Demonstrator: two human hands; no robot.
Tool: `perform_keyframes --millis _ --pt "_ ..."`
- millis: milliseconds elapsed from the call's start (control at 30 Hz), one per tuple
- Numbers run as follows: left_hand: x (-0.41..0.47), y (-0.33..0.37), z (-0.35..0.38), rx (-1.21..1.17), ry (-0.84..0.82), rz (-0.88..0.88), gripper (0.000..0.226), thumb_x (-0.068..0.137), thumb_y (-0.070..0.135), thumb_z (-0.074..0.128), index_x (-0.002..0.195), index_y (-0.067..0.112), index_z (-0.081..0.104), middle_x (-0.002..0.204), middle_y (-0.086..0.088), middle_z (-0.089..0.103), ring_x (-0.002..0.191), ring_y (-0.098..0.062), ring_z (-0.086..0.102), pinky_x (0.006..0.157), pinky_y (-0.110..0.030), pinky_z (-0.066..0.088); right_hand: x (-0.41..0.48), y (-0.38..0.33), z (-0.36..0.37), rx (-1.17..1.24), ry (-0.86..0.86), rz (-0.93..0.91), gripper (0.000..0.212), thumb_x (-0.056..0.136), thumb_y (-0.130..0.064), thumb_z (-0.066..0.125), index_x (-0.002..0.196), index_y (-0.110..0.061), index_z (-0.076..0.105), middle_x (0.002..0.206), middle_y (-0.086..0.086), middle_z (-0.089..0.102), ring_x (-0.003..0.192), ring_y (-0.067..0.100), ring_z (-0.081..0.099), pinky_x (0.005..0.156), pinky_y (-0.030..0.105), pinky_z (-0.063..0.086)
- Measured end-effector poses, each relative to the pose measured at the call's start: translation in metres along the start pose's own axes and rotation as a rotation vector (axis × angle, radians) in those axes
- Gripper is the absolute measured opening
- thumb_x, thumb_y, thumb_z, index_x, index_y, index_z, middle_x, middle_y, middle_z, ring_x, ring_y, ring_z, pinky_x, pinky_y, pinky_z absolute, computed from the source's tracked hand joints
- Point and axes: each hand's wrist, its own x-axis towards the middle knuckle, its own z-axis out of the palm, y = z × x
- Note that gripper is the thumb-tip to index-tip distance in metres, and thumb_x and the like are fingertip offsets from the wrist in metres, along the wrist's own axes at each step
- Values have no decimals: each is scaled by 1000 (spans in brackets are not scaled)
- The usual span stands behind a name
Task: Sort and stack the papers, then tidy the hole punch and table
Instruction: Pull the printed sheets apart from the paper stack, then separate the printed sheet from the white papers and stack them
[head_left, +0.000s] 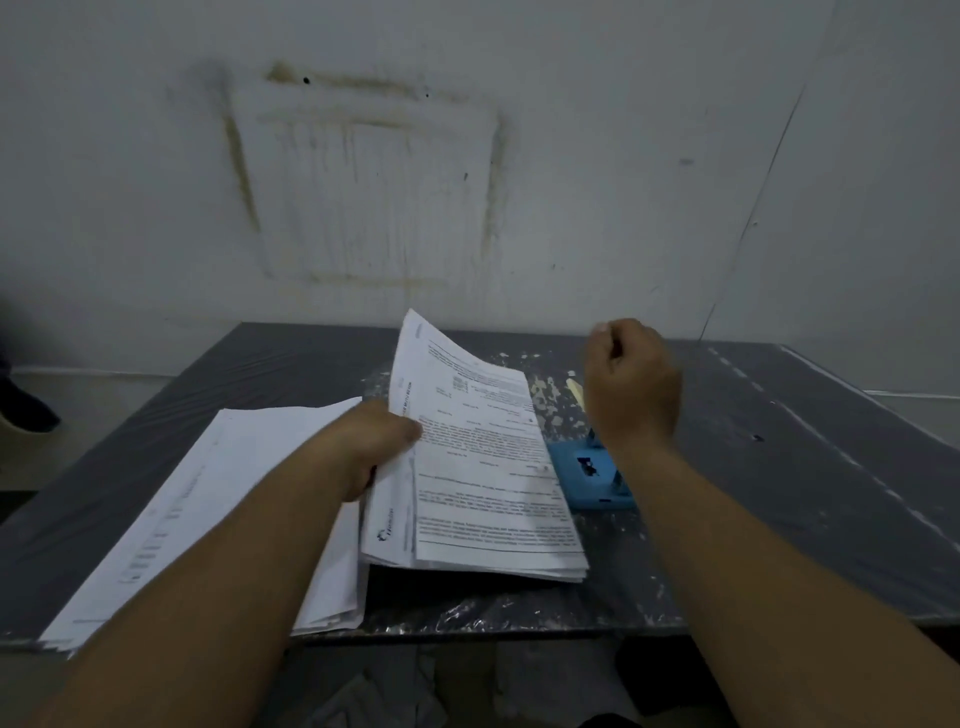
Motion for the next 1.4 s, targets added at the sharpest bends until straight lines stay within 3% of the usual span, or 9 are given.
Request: perform_keyframes --millis 100,167,267,433,567,633,900,1233,1400 --pt "-4 2 -27 -24 32 83 21 99 15 53 119 14 62 114 -12 71 93 -32 70 85 -44 55 -6 -26 10 70 -151 -155 22 96 -21 48 76 -16 56 71 -2 55 65 13 47 58 25 30" --pt "-4 3 -41 -59 52 154 28 100 20 54 126 14 62 116 -9 71 97 -30 69 89 -46 54 -11 -41 19 117 -331 -139 21 98 -24 48 105 -16 66 96 0 64 84 11 55 71 24 40" --pt "-8 4 -53 -132 64 244 26 100 22 54 125 19 63 113 -5 73 95 -26 70 78 -39 56 -16 -56 32 283 -558 48 51 100 -29 47 149 -21 36 140 2 48 124 16 47 105 32 40" --pt "-11 1 -55 -308 76 345 19 101 23 51 114 23 66 107 -1 76 98 -25 71 88 -48 55 -24 -54 54 431 -648 403 78 98 -39 51 155 -32 -2 161 0 20 143 27 28 116 51 29" --pt "-9 -13 -48 -424 110 416 20 102 23 50 113 29 65 111 4 74 105 -19 68 92 -39 52 -41 -41 53 600 -676 464 35 100 -38 51 133 -30 45 123 -12 59 115 14 57 101 41 48" --pt "-7 -23 -43 -444 130 418 20 101 25 51 114 32 65 111 7 73 105 -16 68 90 -38 52 -50 -35 55 565 -662 414 23 101 -33 49 124 -30 52 114 -16 62 108 11 59 95 36 50" --pt "5 -50 -46 -173 202 336 21 96 20 61 114 31 61 114 4 69 102 -24 65 83 -39 55 -69 -6 63 352 -872 379 27 103 -32 42 123 -25 58 120 -9 64 111 15 60 97 38 51" --pt "28 -40 -40 -128 332 383 27 95 24 62 122 23 64 116 3 70 101 -21 67 79 -36 60 -51 -5 75 327 -678 363 27 103 -32 45 93 -13 61 90 1 66 83 21 63 67 31 48" --pt "39 -26 -36 -245 300 463 33 89 24 71 121 21 62 112 5 69 103 -16 66 78 -27 56 -35 -3 80 493 -606 396 15 101 -35 49 107 -28 60 104 -11 66 96 11 62 81 33 53"
